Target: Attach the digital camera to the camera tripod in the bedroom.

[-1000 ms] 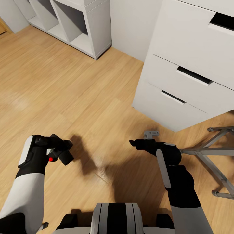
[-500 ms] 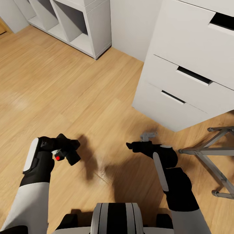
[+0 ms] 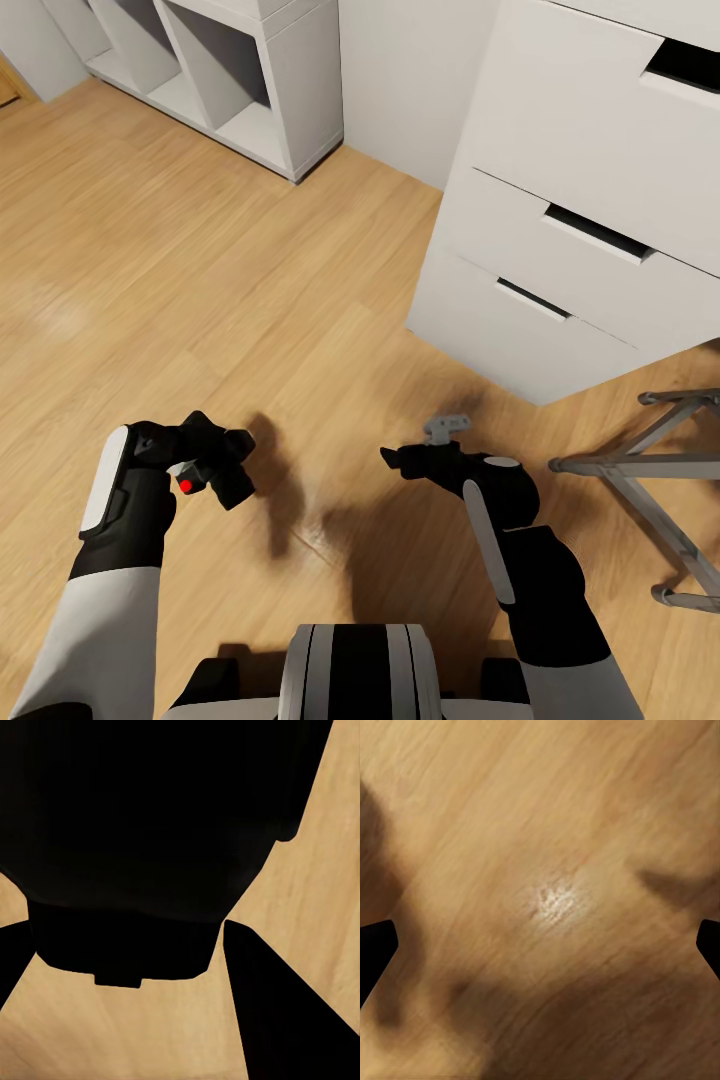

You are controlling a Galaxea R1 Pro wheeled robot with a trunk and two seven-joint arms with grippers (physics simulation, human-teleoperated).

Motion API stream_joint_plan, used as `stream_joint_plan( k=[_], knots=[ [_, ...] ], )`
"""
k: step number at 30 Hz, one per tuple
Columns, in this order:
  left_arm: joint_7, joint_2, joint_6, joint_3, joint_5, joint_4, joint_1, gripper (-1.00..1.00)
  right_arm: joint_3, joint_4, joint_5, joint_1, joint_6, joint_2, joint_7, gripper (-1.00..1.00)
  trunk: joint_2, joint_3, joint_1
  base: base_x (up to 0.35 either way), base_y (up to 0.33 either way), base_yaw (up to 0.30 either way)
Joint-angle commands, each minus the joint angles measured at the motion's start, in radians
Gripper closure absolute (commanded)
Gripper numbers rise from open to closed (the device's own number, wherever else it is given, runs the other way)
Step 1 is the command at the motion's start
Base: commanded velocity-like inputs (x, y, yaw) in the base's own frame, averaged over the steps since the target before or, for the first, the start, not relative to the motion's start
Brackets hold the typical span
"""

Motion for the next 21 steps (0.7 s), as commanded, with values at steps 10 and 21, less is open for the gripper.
stream_joint_plan(
  k=[10,21],
  knots=[
    [0.037,-0.011,0.000,-0.015,-0.033,-0.022,0.018,1.00,0.025,-0.001,-0.005,0.021,-0.026,0.003,-0.004,-1.00,0.000,0.002,0.000,0.000,0.000,0.000],
    [0.016,0.005,0.004,-0.019,-0.028,-0.027,0.027,1.00,0.030,-0.001,-0.005,0.022,-0.034,0.003,-0.009,-1.00,0.000,0.017,0.000,0.000,0.000,0.000]
  ],
)
